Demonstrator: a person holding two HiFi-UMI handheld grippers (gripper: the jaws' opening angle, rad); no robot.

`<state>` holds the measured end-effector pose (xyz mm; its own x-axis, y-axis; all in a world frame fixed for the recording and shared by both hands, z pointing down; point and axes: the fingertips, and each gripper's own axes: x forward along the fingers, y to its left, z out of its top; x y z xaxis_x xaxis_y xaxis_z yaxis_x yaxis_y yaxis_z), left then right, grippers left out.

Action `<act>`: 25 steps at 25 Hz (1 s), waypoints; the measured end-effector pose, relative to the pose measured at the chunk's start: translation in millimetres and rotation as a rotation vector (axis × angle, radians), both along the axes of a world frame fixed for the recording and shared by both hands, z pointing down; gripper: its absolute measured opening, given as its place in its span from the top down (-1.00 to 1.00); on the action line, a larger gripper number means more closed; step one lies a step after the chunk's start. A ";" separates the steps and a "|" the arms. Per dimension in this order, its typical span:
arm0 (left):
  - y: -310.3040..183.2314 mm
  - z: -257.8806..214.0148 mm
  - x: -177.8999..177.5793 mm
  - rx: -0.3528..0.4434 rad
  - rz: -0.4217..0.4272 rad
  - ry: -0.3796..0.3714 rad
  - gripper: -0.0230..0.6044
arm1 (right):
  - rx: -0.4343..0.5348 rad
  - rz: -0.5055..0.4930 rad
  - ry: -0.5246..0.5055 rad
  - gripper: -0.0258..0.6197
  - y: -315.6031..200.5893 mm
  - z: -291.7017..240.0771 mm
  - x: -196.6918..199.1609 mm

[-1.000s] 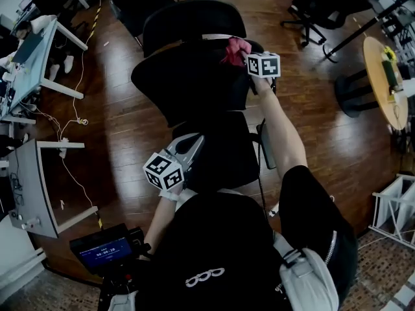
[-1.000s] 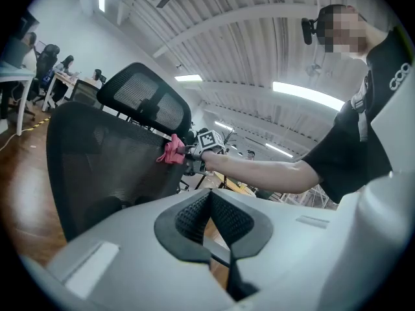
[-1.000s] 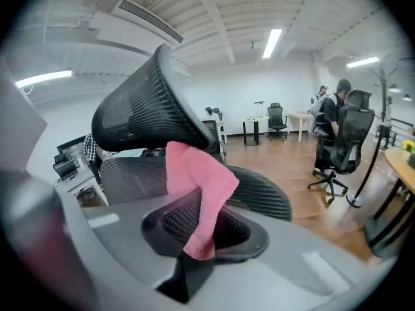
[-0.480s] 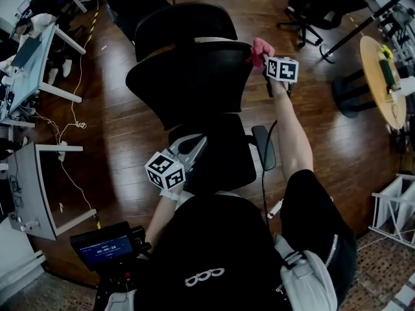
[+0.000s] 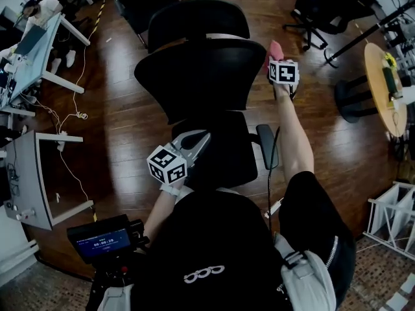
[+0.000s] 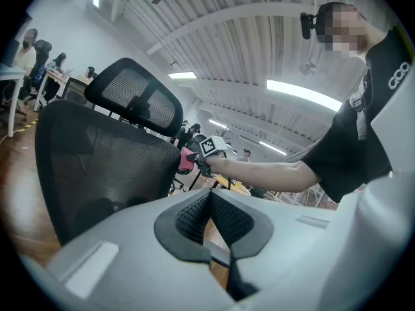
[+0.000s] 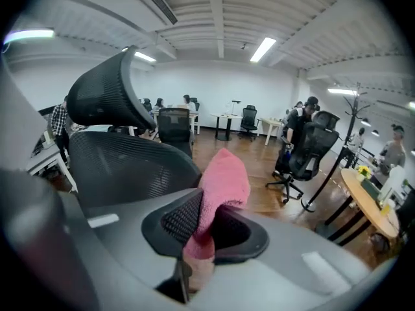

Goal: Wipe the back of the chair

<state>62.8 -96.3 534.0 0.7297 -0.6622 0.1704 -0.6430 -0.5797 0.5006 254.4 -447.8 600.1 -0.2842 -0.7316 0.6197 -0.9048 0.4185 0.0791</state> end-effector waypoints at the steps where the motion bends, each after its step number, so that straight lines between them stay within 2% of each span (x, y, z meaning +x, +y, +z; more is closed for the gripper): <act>1: -1.8 0.0 -0.2 0.001 0.000 -0.004 0.95 | 0.004 -0.033 0.003 0.78 -1.3 0.6 -14.4; 5: -11.6 -1.3 -1.3 0.010 0.018 -0.020 0.95 | 0.026 -0.111 -0.006 0.78 -7.1 0.0 -59.2; 9: -13.7 -0.4 -21.3 0.022 -0.034 -0.022 0.95 | 0.026 -0.223 -0.015 0.78 -4.3 9.1 -129.9; 17: 26.6 -10.2 -122.6 0.016 -0.114 0.009 0.95 | 0.014 -0.380 -0.004 0.78 51.6 2.0 -306.1; 25: 54.4 -5.4 -181.6 0.006 -0.138 0.032 0.95 | 0.008 -0.467 -0.006 0.78 103.5 3.0 -410.7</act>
<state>-118.8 -41.9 528.6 0.6368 -0.7575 0.1438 -0.7003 -0.4902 0.5189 -156.4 -344.3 603.1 -0.5881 -0.5294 0.6115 -0.6200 0.7806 0.0794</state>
